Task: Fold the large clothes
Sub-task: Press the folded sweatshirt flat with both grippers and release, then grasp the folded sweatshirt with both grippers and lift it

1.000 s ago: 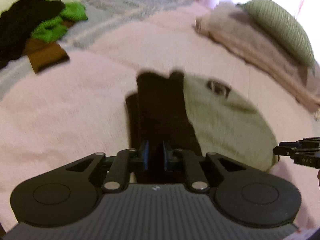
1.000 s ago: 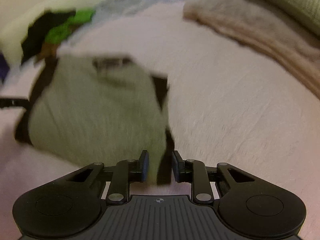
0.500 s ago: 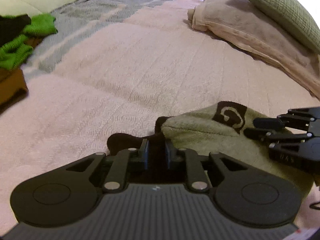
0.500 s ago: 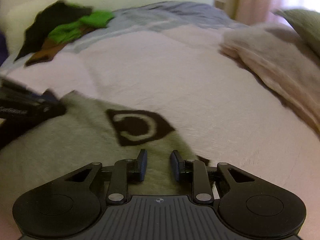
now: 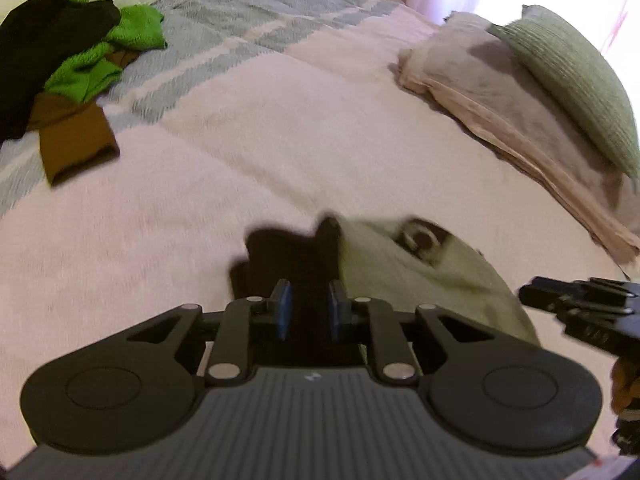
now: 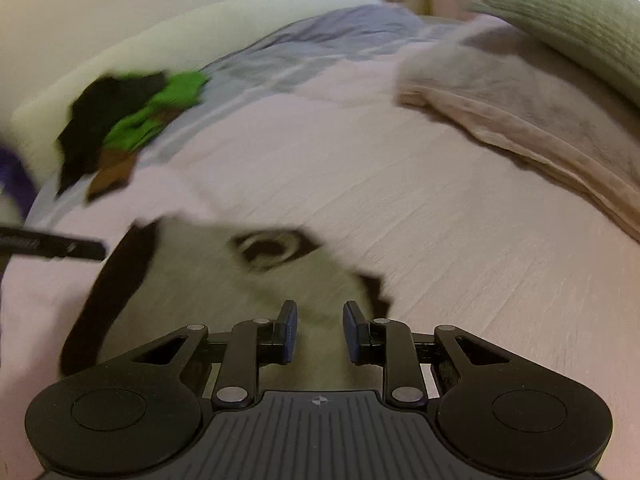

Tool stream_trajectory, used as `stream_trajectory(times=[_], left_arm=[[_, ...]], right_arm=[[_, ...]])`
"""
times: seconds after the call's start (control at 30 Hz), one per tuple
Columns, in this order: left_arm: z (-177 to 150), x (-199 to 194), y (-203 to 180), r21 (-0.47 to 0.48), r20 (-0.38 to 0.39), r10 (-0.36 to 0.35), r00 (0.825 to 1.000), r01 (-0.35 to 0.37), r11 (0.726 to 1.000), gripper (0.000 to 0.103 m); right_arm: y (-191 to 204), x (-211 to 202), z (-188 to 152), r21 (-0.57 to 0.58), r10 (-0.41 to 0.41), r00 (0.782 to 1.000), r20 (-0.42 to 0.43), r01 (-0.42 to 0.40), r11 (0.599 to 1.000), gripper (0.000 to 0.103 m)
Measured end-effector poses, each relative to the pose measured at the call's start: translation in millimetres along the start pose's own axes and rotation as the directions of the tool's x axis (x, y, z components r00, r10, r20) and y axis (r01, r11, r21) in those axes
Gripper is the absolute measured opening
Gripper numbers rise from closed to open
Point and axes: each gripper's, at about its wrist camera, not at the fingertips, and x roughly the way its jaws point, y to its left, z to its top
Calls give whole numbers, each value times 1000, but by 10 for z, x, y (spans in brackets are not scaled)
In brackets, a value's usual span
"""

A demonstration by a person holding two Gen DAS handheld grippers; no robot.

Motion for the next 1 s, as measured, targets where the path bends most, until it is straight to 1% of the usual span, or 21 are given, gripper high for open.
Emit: stream_trajectory(times=[0.07,0.1,0.17,0.2,0.27,0.3,0.33,0.37,0.4,0.47,0.6,0.7,0.83,1.0], left_arm=[[-202,-30,-116,18,-12,11,1000,-10,1000,24],[-299,39,-168,32,-39,40,998,-39,999,25],[-446,165,-212,54,-70,106,992,-102,993,25],[-475,212,-233,64,-79,125,989,-120,991,26],[-466,181,-309,82,-79,165,983,-158,984,26],[-449,127,-356,91,-73,180,981,-173,981,30],[-432,65,-407,104,-70,196,978,-188,977,35],[-423,11,-453,115,-72,210,975,-201,973,36],[-424,-58,-505,122,-73,222,972,-212,970,38],[-433,-184,-576,132,-86,242,967,-229,964,40],[-532,-407,-701,132,-118,256,959,-241,962,52],[-655,-499,-745,118,-146,262,954,-246,962,56],[-792,-559,-752,94,-178,245,953,-231,968,56],[-841,-606,-735,87,-183,238,954,-226,970,56]], right_arm=[[121,150,-147,-27,-16,999,-50,14,1000,23],[146,284,-221,-32,-31,995,-96,28,999,23],[164,485,-305,-43,-61,989,-137,55,998,23],[178,501,-294,-51,-68,987,-146,61,997,23],[181,381,-219,-22,-70,989,-131,67,997,26],[175,276,-193,6,-61,991,-119,62,998,38],[166,175,-187,34,-46,993,-111,50,998,55],[165,96,-195,56,-33,994,-103,39,998,60],[167,-6,-205,78,-18,995,-99,26,997,64],[191,-166,-227,98,-4,994,-107,15,995,64],[266,-432,-294,120,8,994,-105,5,993,64],[330,-572,-377,135,8,995,-100,6,991,64],[383,-619,-454,135,10,994,-111,5,991,64],[386,-632,-503,131,21,992,-127,-4,991,64]])
